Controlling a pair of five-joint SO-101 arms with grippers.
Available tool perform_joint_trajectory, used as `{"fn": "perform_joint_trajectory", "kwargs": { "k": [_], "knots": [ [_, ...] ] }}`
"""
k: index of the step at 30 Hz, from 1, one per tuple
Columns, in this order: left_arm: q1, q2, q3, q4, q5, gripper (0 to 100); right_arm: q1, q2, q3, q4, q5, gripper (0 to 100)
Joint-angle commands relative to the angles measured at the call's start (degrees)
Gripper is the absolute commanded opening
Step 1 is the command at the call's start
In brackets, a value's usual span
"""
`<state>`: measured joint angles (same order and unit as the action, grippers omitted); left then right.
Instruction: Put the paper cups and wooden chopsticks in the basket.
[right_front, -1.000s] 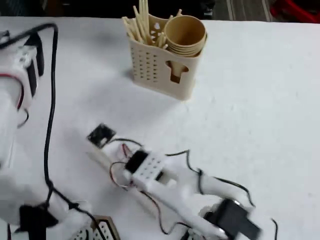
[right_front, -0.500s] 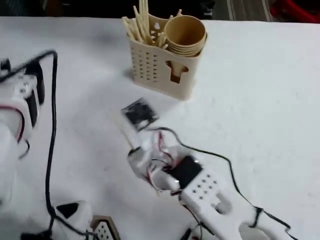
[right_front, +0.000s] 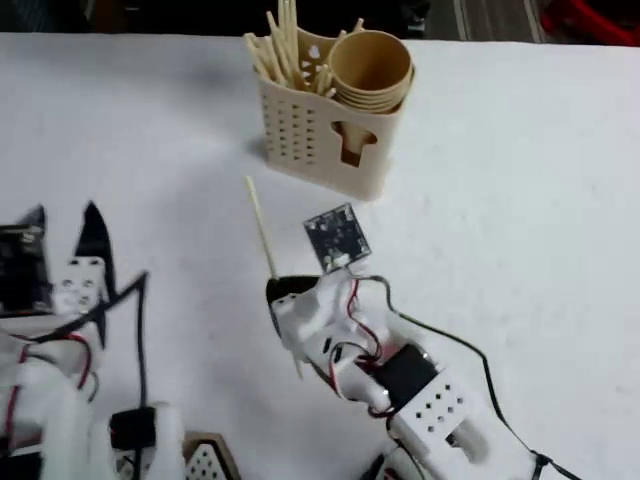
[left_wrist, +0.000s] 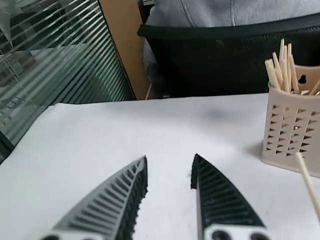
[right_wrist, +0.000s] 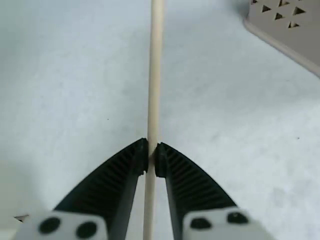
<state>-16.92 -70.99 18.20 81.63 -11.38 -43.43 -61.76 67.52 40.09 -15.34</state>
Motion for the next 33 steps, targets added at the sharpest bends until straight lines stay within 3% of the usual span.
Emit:
{"fn": "perform_joint_trajectory", "kwargs": {
  "k": [1, 8, 19, 28, 33],
  "knots": [
    [-0.48, -10.33, 19.08, -9.32, 0.0, 16, 1.1, -2.51, 1.14, -2.95, -1.93, 1.7],
    [-0.48, -20.26, 37.89, -15.82, -0.44, 16, 5.14, -2.95, 4.66, -9.19, -1.85, 1.7],
    [-0.13, -33.8, 64.62, -22.77, -0.62, 16, 6.02, -2.95, 5.36, -9.63, -1.93, 1.7],
    [-0.04, -33.45, 78.86, -35.69, -0.53, 16, 5.93, -2.95, 5.54, -9.63, -1.93, 1.7],
    [0.04, -33.36, 78.77, -34.11, -0.53, 16, 6.02, -2.95, 5.54, -9.63, -1.76, 1.7]
  ]
}}
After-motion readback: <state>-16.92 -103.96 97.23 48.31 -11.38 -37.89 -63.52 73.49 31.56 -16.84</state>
